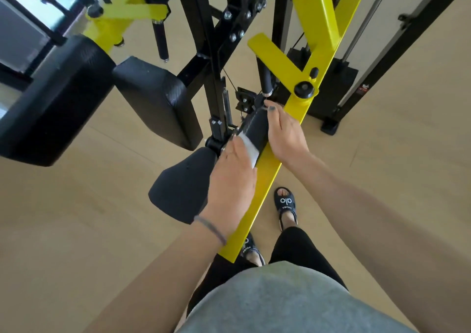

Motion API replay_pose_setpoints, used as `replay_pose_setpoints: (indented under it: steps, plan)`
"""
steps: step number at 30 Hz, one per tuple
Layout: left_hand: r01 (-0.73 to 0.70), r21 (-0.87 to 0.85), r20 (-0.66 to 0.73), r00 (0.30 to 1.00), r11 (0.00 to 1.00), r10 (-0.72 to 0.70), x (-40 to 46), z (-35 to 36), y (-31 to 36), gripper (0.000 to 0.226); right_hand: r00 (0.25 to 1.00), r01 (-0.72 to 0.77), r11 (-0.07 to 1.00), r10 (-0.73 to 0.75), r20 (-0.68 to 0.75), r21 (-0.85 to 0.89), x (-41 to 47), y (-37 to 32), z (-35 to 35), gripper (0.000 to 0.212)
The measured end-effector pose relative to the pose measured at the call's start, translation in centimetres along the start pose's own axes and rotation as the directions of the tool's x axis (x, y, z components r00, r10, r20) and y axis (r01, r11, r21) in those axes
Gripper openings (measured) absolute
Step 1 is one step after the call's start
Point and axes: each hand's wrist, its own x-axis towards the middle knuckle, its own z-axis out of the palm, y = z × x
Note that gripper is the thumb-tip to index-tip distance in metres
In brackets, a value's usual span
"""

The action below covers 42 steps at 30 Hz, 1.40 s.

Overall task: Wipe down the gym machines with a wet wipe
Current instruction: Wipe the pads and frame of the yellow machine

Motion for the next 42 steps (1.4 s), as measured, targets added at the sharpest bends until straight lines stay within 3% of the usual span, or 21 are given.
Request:
replay_pose_setpoints:
  steps: [4, 9, 13, 17, 20, 21, 23, 25, 27, 30, 31, 33, 34, 36, 37, 39, 42]
  plan:
    - [0.064, 0.003, 0.127, 0.990, 0.998, -0.064, -4.8, 0.2, -2.6, 0.079, 1.000, -0.019, 0.999, 0.020, -0.011, 0.030, -0.1, -0.2, 0.2, 0.048]
    - [-0.009, 0.052, 0.039, 0.999, 0.999, 0.007, 2.2, -0.5, 1.1, 0.076, 0.999, -0.032, 0.998, 0.034, -0.021, 0.052, 0.7, -0.3, 0.1, 0.047]
    - [-0.008, 0.053, 0.012, 1.000, 0.999, 0.008, 9.4, -0.9, 4.2, 0.044, 0.995, 0.053, 0.999, -0.052, -0.085, 0.007, 2.7, -0.1, -1.6, 0.048]
    - [-0.047, 0.083, 0.215, 0.976, 0.995, 0.029, 13.3, -1.9, 4.9, 0.021, 0.982, 0.159, 0.984, -0.166, -0.094, -0.081, 3.7, 0.0, -2.9, 0.046]
    - [0.030, 0.008, 0.496, 0.868, 1.000, -0.030, 16.0, -2.7, 4.7, 0.025, 0.965, 0.217, 0.971, -0.229, -0.125, -0.103, 5.0, 0.0, -3.7, 0.048]
    - [0.138, -0.102, 0.575, 0.816, 0.985, -0.055, 16.5, -2.9, 4.1, 0.032, 0.965, 0.216, 0.971, -0.228, -0.130, -0.098, 5.8, -0.2, -4.1, 0.049]
    - [0.487, -0.348, 0.731, 0.676, 0.801, -0.092, 17.1, -3.5, 3.4, 0.049, 0.966, 0.214, 0.971, -0.227, -0.125, -0.110, 7.7, -0.3, -4.8, 0.050]
    - [0.706, -0.422, 0.811, 0.574, 0.568, -0.111, 17.3, -3.1, 2.6, 0.050, 0.972, 0.204, 0.964, -0.221, -0.084, -0.169, 9.4, -0.2, -5.2, 0.052]
    - [0.807, -0.404, 0.845, 0.510, 0.431, -0.162, 17.2, -2.5, 1.8, 0.039, 0.972, 0.218, 0.943, -0.233, -0.031, -0.251, 10.5, -0.1, -5.2, 0.051]
    - [0.882, -0.336, 0.899, 0.405, 0.329, -0.168, 17.6, -0.1, -0.2, 0.075, 0.966, 0.246, 0.912, -0.258, 0.008, -0.327, 11.4, -0.2, -4.9, 0.049]
    - [0.886, -0.329, 0.896, 0.402, 0.328, -0.188, 17.4, 1.3, -1.1, 0.074, 0.965, 0.253, 0.910, -0.261, 0.018, -0.329, 11.5, -0.2, -4.8, 0.049]
    - [0.864, -0.276, 0.877, 0.406, 0.421, -0.256, 16.7, 2.8, -2.4, 0.048, 0.964, 0.261, 0.915, -0.261, 0.042, -0.307, 11.9, -0.2, -5.0, 0.049]
    - [0.850, -0.246, 0.875, 0.401, 0.465, -0.271, 16.3, 2.7, -2.8, 0.046, 0.965, 0.261, 0.922, -0.258, 0.052, -0.286, 12.3, -0.3, -5.1, 0.050]
    - [0.864, -0.244, 0.912, 0.359, 0.441, -0.199, 16.7, 2.9, -2.7, 0.034, 0.968, 0.252, 0.940, -0.244, 0.063, -0.232, 13.1, -0.6, -5.2, 0.050]
    - [0.870, -0.302, 0.908, 0.387, 0.391, -0.160, 17.5, 2.7, -2.5, 0.028, 0.970, 0.244, 0.948, -0.236, 0.064, -0.207, 13.6, -1.0, -5.1, 0.050]
    - [0.859, -0.391, 0.851, 0.474, 0.331, -0.225, 20.0, 1.4, -0.8, 0.034, 0.976, 0.215, 0.964, -0.209, 0.055, -0.155, 14.6, -1.6, -5.0, 0.049]
    - [0.714, -0.625, 0.645, 0.700, 0.314, -0.308, 23.3, -1.1, 1.7, 0.038, 0.991, 0.137, 0.986, -0.136, 0.018, -0.098, 16.0, -2.3, -5.2, 0.047]
